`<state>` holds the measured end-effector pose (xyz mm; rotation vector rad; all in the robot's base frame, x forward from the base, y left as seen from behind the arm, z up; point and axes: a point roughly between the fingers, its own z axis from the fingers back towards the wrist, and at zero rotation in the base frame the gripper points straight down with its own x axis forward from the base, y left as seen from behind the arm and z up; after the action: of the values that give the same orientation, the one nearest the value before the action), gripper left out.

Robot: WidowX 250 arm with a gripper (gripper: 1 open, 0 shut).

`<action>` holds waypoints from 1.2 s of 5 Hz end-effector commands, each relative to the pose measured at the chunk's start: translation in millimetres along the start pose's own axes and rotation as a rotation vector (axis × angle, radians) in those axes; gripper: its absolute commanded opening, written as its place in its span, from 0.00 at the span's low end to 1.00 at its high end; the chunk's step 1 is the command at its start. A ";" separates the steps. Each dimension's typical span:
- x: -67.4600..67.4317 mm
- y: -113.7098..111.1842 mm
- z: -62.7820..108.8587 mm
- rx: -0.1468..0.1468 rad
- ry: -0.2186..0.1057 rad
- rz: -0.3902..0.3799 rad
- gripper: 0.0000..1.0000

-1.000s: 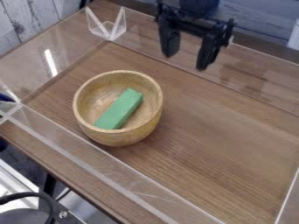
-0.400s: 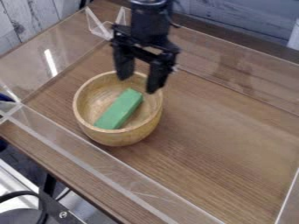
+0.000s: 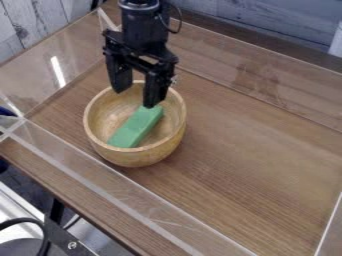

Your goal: Remove the green block from inside the brown bowl and put it on the table

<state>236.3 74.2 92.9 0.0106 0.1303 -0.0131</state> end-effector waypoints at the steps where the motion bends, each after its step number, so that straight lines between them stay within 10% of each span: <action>1: 3.6 5.8 3.1 0.019 -0.042 0.007 1.00; 6: 10.2 8.0 -26.1 -0.017 -0.037 -0.009 1.00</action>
<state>237.9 78.8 59.0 -0.0167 0.1251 -0.0256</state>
